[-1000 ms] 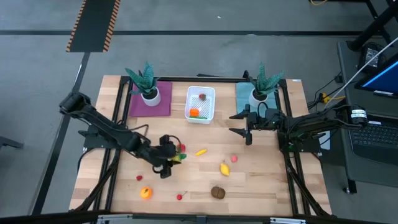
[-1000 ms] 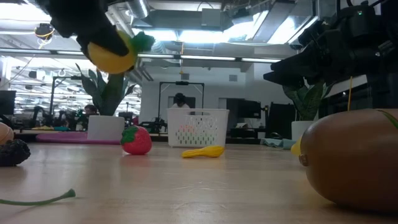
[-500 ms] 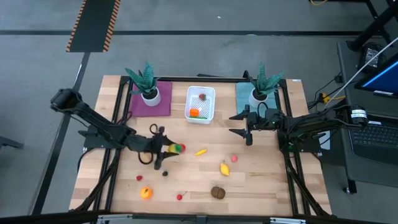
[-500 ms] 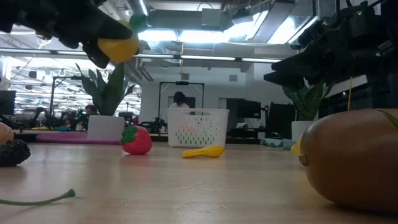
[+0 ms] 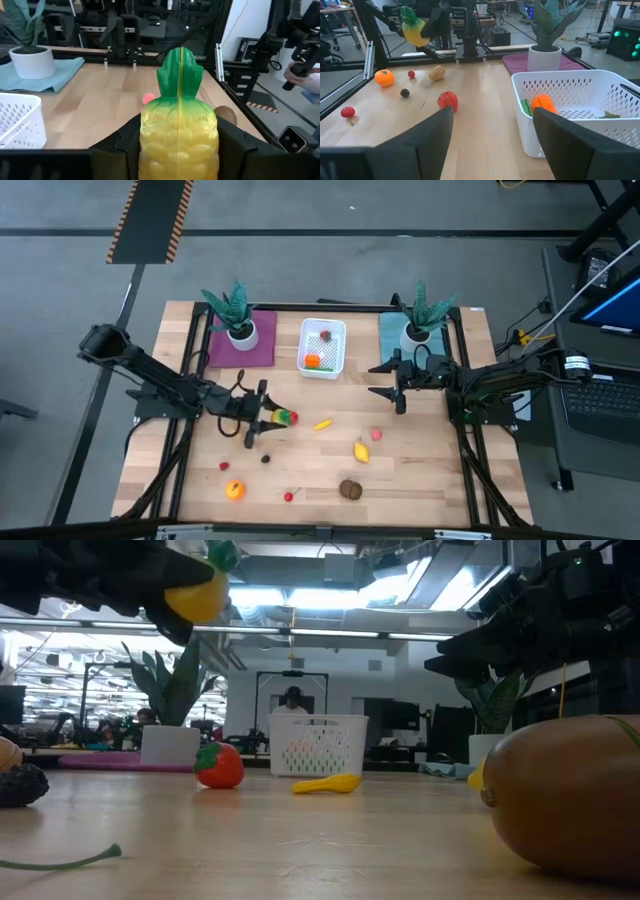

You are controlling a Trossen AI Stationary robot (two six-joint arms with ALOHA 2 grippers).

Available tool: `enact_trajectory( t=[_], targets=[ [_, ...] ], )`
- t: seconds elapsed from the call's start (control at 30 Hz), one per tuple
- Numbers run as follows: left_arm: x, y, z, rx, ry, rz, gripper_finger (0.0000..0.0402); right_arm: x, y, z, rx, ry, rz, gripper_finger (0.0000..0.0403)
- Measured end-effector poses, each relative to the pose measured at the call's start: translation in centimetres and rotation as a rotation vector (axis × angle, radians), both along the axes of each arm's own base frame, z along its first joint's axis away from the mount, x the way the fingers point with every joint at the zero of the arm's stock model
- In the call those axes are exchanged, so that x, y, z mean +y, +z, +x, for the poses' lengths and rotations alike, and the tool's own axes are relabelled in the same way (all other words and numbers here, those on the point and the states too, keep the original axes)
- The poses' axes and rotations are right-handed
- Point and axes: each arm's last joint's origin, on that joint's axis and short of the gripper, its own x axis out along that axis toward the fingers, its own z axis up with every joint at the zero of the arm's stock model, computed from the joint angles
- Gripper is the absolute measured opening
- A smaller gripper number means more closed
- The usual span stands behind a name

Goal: Pick and placing Produce into tupperware
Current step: Put the yellow pineapple into the white bin

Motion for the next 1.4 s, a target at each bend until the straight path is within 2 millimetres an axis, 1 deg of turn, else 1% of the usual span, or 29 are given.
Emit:
enact_trajectory(
  t=[0.23,0.43,0.6,0.7,0.87,0.93,1.07,1.2,1.4],
  targets=[
    [0.8,0.0,0.2,0.001,0.048,0.001,0.0167,0.0,0.0,0.0,0.0,0.0,-0.002,0.0278],
    [2.3,0.0,0.5,-0.003,0.209,0.015,0.0163,0.0,0.0,0.0,0.0,0.0,-0.003,0.0278],
    [3.4,0.0,0.7,-0.004,0.293,0.013,0.0167,0.0,0.0,0.0,0.0,0.0,-0.003,0.0278],
    [4.0,0.0,0.7,-0.006,0.377,0.02,0.0169,0.0,0.0,0.0,0.0,-0.001,-0.003,0.0278],
    [5.1,0.0,0.6,-0.012,0.591,0.047,0.0163,0.0,0.0,0.0,0.001,-0.001,-0.003,0.0278],
    [5.4,0.1,0.5,-0.013,0.633,0.054,0.0164,0.0,0.0,0.0,0.004,-0.001,-0.002,0.0278],
    [5.8,0.1,0.5,-0.013,0.67,0.057,0.0169,0.0,-0.1,0.0,0.007,-0.001,-0.001,0.0278],
    [6.2,0.1,0.5,-0.012,0.685,0.056,0.0164,0.0,-0.1,0.0,0.013,-0.001,-0.001,0.0278],
    [6.7,0.0,0.6,-0.011,0.679,0.046,0.0165,0.0,-0.2,0.0,0.02,-0.001,0.0,0.0278]
  ],
)
